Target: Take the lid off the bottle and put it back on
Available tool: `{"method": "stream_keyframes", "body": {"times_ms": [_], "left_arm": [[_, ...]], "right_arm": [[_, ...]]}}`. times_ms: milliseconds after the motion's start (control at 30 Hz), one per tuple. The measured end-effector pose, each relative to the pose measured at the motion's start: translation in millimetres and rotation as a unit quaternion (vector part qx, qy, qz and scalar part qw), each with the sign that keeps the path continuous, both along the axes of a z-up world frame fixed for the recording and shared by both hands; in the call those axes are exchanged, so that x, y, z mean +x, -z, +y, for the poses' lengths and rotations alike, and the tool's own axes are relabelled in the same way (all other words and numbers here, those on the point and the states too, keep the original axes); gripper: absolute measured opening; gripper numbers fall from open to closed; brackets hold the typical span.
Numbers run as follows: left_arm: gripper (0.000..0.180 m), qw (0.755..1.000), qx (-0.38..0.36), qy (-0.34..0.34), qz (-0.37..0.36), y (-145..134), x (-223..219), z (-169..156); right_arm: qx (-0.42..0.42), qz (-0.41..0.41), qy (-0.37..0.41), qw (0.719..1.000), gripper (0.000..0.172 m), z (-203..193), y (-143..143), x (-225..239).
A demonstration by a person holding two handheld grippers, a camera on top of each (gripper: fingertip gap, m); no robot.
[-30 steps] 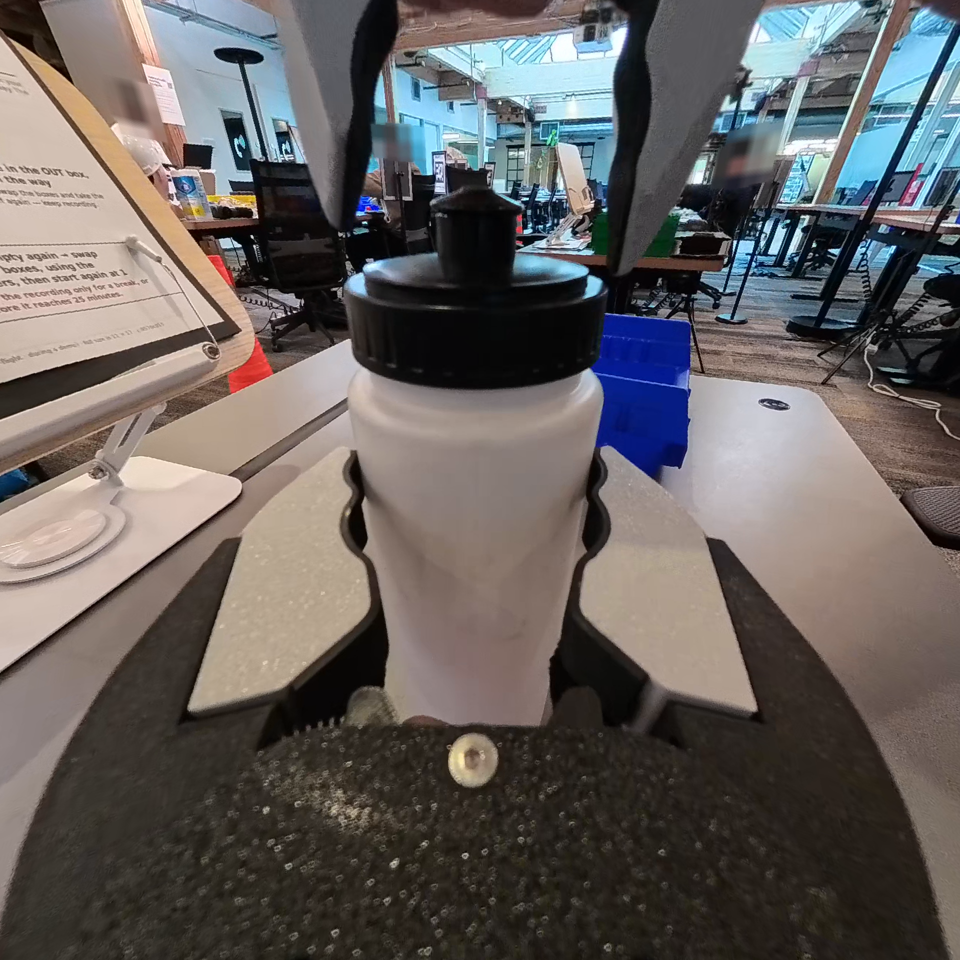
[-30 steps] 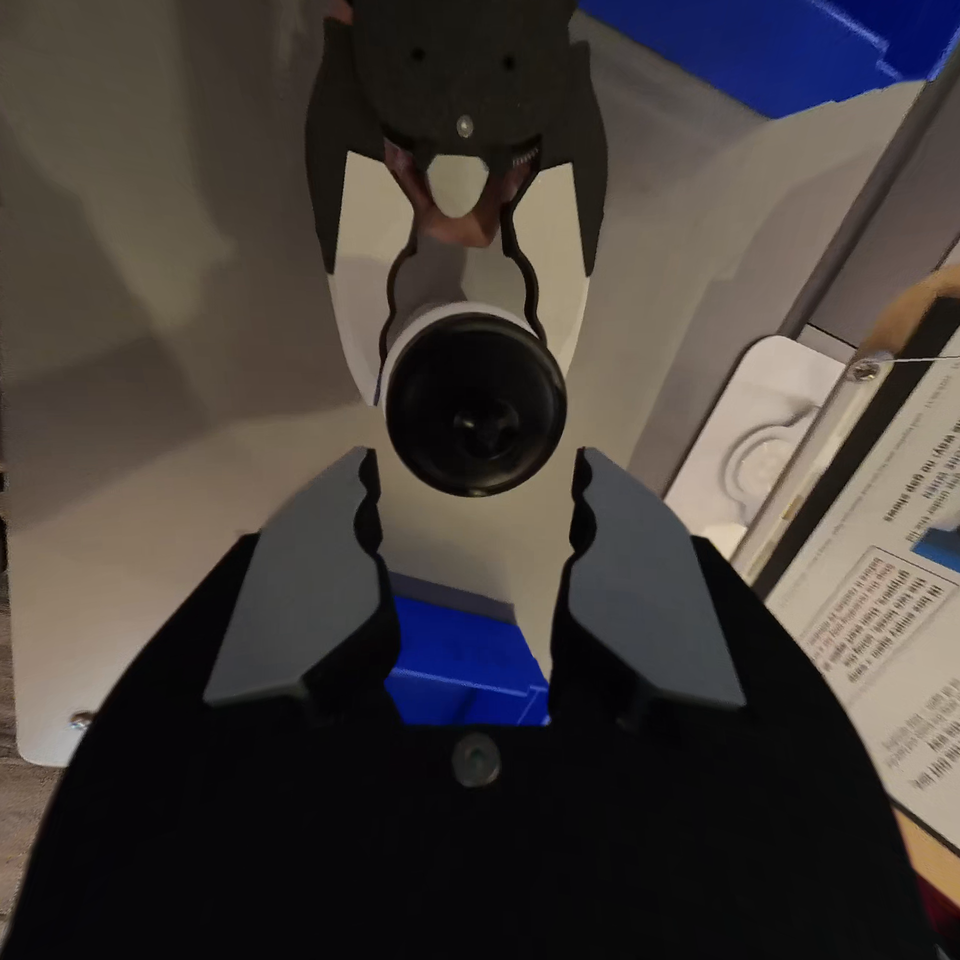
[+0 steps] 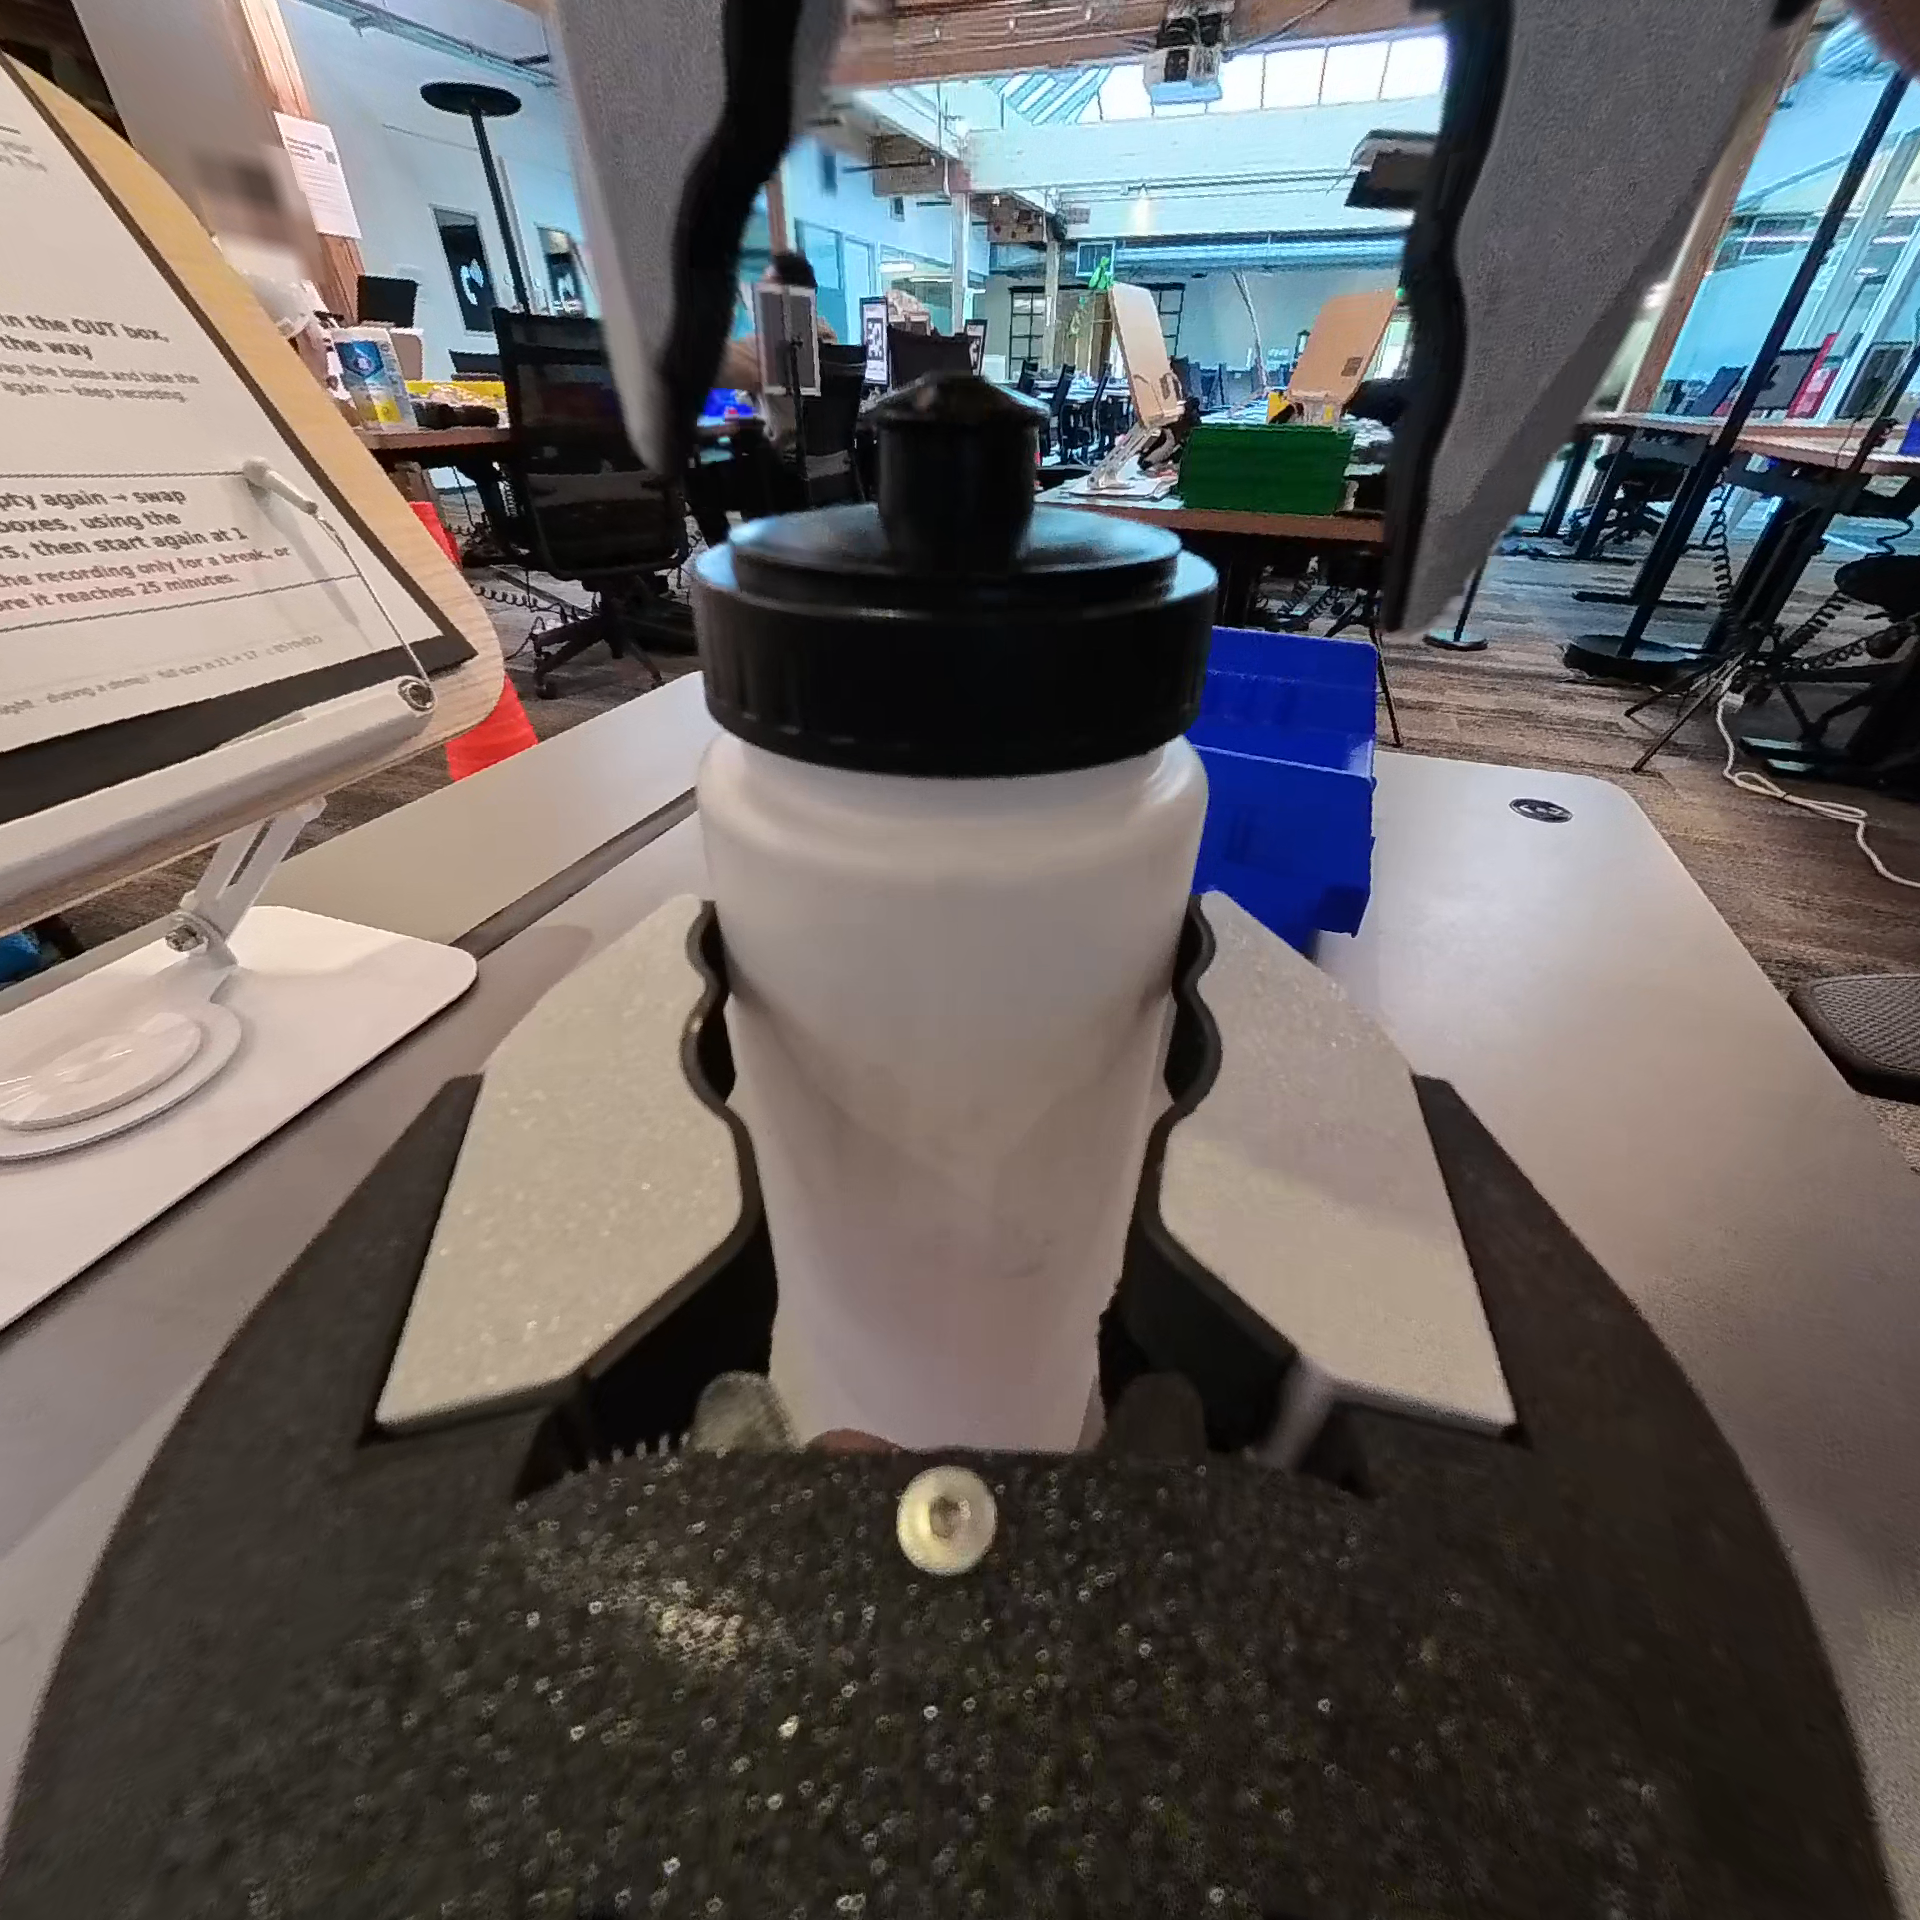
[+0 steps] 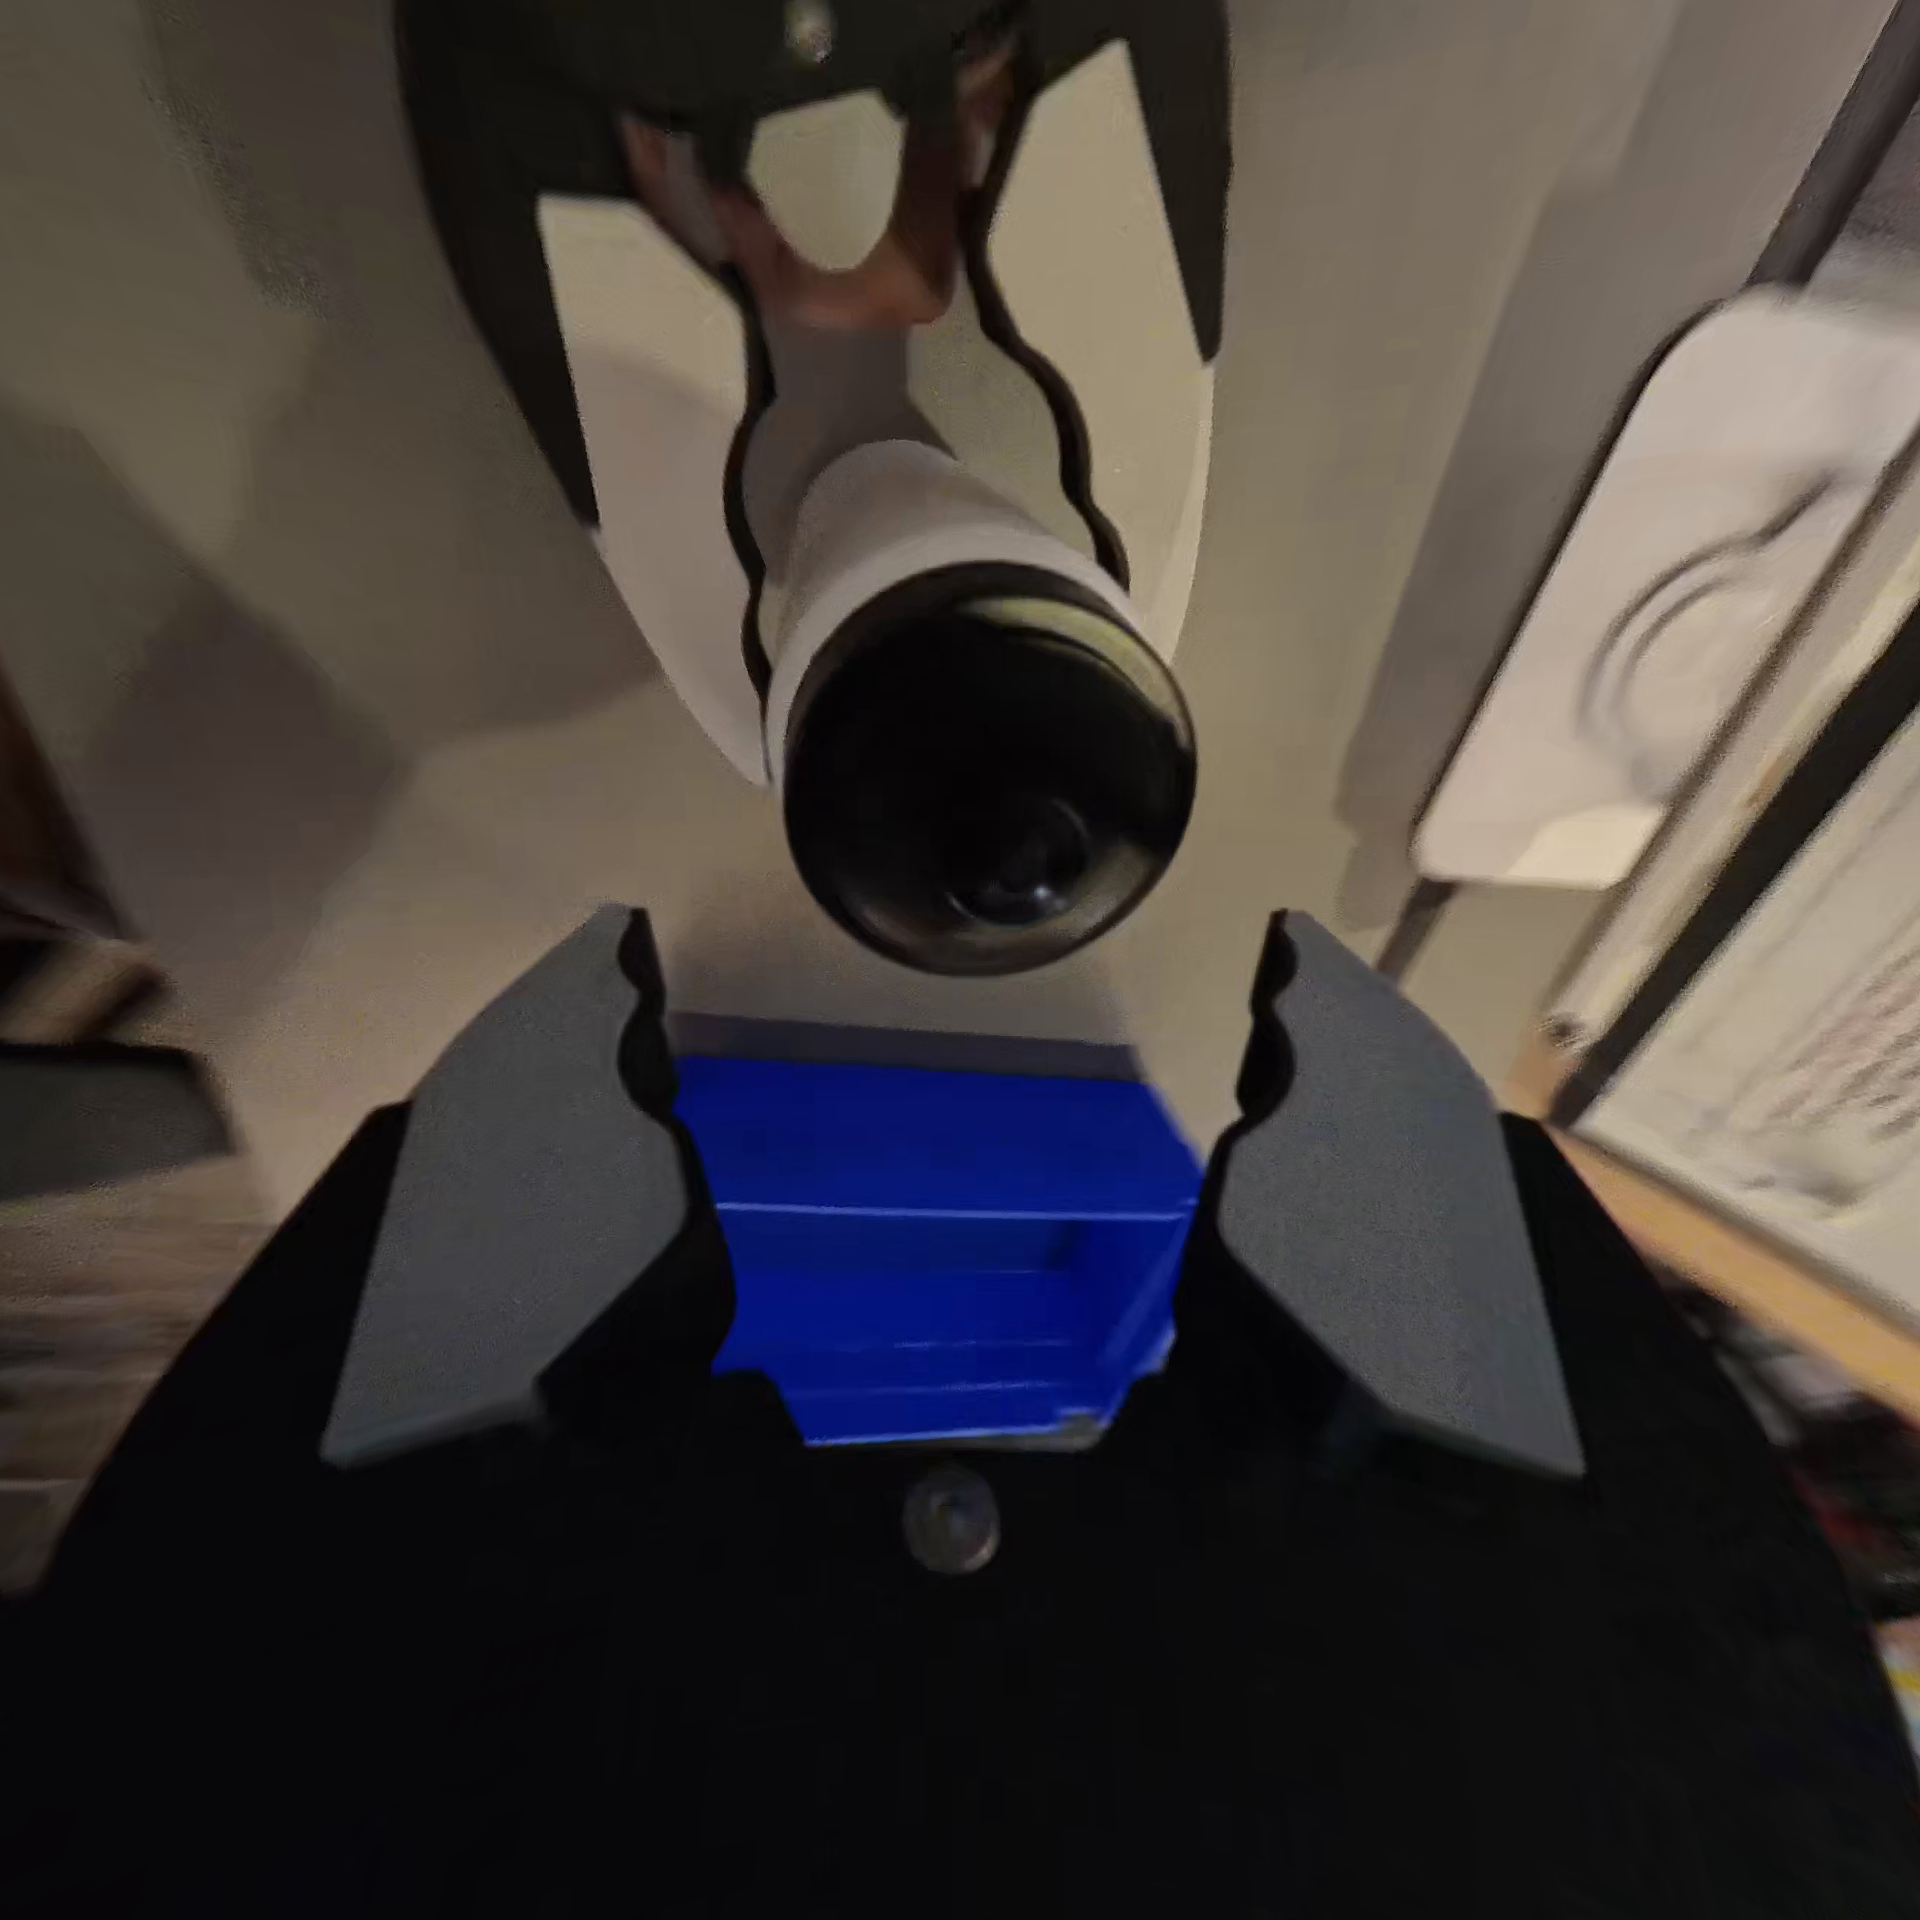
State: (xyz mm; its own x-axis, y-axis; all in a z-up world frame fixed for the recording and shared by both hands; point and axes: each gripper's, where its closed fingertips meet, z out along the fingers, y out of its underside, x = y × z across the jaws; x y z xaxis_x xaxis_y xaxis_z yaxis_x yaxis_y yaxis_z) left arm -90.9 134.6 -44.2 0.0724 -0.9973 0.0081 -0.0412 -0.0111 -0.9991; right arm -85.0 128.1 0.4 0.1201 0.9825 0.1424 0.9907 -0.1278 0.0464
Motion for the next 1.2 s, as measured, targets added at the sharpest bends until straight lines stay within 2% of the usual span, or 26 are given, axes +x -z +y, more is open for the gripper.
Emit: {"method": "stream_keyframes", "body": {"times_ms": [33, 67, 133, 267, 333, 433, 500, 667, 800, 900, 1000, 1067, 1133, 1200], "left_arm": [[0.082, 1.0, 0.0, 0.0, 0.0, 0.0, 0.0, 0.1], [0.082, 1.0, 0.0, 0.0, 0.0, 0.0, 0.0, 0.1], [0.082, 1.0, 0.0, 0.001, 0.001, 0.1, -0.1, 0.0], [0.082, 1.0, 0.0, 0.002, 0.001, 0.3, -0.1, -0.3], [0.082, 1.0, -0.001, 0.002, 0.001, 0.3, -0.1, -0.1], [0.082, 1.0, -0.001, 0.002, 0.001, 0.4, -0.2, -0.1], [0.081, 1.0, -0.003, 0.001, 0.001, 0.4, -0.2, 0.4], [0.081, 1.0, -0.003, 0.001, 0.001, 0.6, -0.4, 0.3], [0.081, 1.0, -0.004, 0.001, 0.001, 0.6, -0.8, 0.7], [0.081, 1.0, -0.007, 0.003, 0.001, 0.8, -0.9, 1.2], [0.081, 1.0, -0.004, 0.003, 0.002, 0.8, -1.0, 0.6], [0.081, 1.0, -0.003, 0.004, 0.003, 1.0, -1.1, 0.3], [0.081, 1.0, -0.003, 0.004, 0.004, 1.1, -1.0, 0.1], [0.081, 1.0, -0.003, 0.005, 0.004, 1.1, -1.1, 0.0]], "right_arm": [[0.02, 0.002, -0.042, 0.999, 0.103, 3.9, -0.7, 2.0], [0.035, 0.01, -0.071, 0.997, 0.091, 7.5, -1.4, 1.9], [0.015, 0.066, -0.1, 0.993, 0.083, 3.0, -2.9, -10.5], [-0.01, 0.109, -0.104, 0.988, 0.074, 7.3, -5.4, -25.1], [-0.031, 0.11, -0.102, 0.988, 0.067, 7.1, -2.0, -27.9], [-0.043, 0.099, -0.086, 0.99, 0.067, 7.5, -1.4, -28.1], [-0.043, 0.093, -0.057, 0.993, 0.067, 8.0, -1.2, -27.9], [-0.035, 0.054, 0.09, 0.994, 0.067, 8.7, -0.7, -26.3], [-0.022, 0.041, 0.237, 0.97, 0.067, 9.5, -0.2, -26.5], [-0.023, 0.054, 0.278, 0.959, 0.067, 11.5, 0.0, -26.2], [-0.024, 0.055, 0.247, 0.967, 0.068, 10.2, -0.5, -25.5], [-0.024, 0.048, 0.175, 0.983, 0.074, 7.1, -0.8, -22.4], [-0.031, 0.057, 0.069, 0.995, 0.093, -1.0, -0.8, -20.6], [-0.016, 0.051, -0.016, 0.998, 0.088, -2.5, -1.1, -10.8]]}}
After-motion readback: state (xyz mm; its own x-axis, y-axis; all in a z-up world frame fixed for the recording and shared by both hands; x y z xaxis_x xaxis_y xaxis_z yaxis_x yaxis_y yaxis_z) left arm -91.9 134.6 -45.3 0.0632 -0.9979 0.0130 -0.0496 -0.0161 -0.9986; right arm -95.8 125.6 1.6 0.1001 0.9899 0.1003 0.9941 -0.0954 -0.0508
